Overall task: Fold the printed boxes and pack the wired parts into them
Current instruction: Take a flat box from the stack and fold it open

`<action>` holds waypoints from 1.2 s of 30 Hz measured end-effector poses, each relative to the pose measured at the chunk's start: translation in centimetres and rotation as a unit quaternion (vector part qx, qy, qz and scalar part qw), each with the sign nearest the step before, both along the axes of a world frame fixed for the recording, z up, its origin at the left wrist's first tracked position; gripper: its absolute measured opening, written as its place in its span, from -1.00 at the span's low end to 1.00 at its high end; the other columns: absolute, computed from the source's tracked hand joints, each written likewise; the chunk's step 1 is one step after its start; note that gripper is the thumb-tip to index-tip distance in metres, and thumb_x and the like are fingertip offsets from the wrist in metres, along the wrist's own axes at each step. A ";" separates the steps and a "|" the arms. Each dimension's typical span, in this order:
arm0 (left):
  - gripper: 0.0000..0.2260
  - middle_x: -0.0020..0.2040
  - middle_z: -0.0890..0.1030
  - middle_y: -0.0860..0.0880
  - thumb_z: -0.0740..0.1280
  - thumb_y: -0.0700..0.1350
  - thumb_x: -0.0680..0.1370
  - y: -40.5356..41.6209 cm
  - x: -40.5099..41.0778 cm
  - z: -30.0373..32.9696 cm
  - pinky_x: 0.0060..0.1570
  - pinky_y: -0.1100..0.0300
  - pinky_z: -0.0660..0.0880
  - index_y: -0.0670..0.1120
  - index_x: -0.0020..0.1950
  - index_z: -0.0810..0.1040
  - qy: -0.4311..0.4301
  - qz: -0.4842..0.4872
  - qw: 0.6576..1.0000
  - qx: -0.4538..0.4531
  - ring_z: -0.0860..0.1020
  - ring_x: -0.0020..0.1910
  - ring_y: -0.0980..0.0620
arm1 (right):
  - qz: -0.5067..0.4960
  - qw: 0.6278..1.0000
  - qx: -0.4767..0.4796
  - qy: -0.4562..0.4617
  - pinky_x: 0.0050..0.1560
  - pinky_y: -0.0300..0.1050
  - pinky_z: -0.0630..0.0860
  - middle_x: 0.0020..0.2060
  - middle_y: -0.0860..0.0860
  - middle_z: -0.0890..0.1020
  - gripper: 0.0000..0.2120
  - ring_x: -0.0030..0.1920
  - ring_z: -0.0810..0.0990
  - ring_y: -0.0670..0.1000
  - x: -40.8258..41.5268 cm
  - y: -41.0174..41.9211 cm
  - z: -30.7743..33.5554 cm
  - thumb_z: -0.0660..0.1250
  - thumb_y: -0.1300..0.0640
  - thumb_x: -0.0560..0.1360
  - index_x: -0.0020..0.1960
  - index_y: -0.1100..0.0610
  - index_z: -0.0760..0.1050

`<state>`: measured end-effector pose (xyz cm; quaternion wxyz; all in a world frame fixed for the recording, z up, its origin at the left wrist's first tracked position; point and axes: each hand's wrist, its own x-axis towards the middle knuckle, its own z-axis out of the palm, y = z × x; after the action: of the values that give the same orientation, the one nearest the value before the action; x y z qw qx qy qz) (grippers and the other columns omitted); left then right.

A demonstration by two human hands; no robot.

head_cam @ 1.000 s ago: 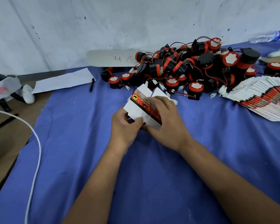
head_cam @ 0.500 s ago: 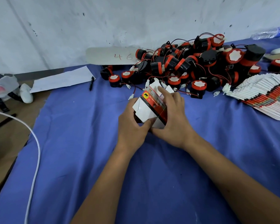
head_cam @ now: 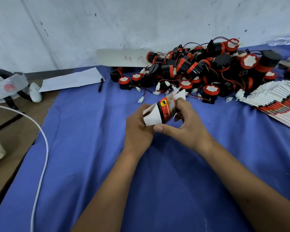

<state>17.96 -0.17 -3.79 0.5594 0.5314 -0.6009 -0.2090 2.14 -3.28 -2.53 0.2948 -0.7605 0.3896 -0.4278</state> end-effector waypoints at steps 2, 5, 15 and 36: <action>-0.80 -0.19 0.66 0.22 0.44 -0.22 0.45 -0.2 0.4 0.1 -0.31 0.37 0.51 0.02 0.02 0.63 -0.020 0.006 1.000 0.002 0.63 -0.22 0.24 | -0.003 1.000 0.025 0.002 -0.05 -0.20 0.44 -0.07 -0.02 0.52 -0.37 -0.01 0.45 0.00 -0.3 -0.1 0.0 0.40 -0.45 0.23 0.04 0.02 0.52; -0.88 -0.16 0.65 0.22 0.42 -0.22 0.57 -0.4 1.2 0.4 -0.26 0.43 0.44 0.01 -0.04 0.61 -0.039 0.040 0.998 -0.008 0.62 -0.19 0.21 | 0.017 0.997 0.063 -0.039 0.04 0.01 0.56 -0.06 0.00 0.61 -0.46 0.02 0.55 0.07 -0.7 -0.1 0.2 0.41 -0.45 0.23 0.03 -0.11 0.55; -0.80 0.16 0.66 -0.19 0.24 -0.25 0.66 -0.8 -0.1 0.3 0.14 -0.26 0.59 -0.07 0.21 0.57 0.240 0.038 0.966 0.087 0.64 0.17 -0.24 | 0.059 0.992 0.106 0.017 0.06 -0.02 0.64 -0.01 -0.09 0.66 -0.37 0.01 0.65 -0.08 -0.1 -0.2 -0.8 0.48 -0.42 0.17 0.07 -0.05 0.55; -0.40 0.40 0.52 -0.10 0.30 -0.46 0.47 -0.2 0.7 0.5 0.14 0.59 0.30 -0.02 0.45 0.57 -0.178 0.169 0.967 -0.074 0.49 0.21 0.18 | 0.104 0.873 0.324 -0.351 -0.11 0.16 0.67 0.17 0.08 0.67 -0.19 0.13 0.69 0.19 1.1 0.1 -0.1 0.46 -0.33 0.38 0.49 0.00 0.33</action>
<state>18.64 -0.35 -3.34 0.5083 0.6111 -0.6060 0.0311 3.20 -3.13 -2.66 0.6846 -0.4584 0.2961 -0.4833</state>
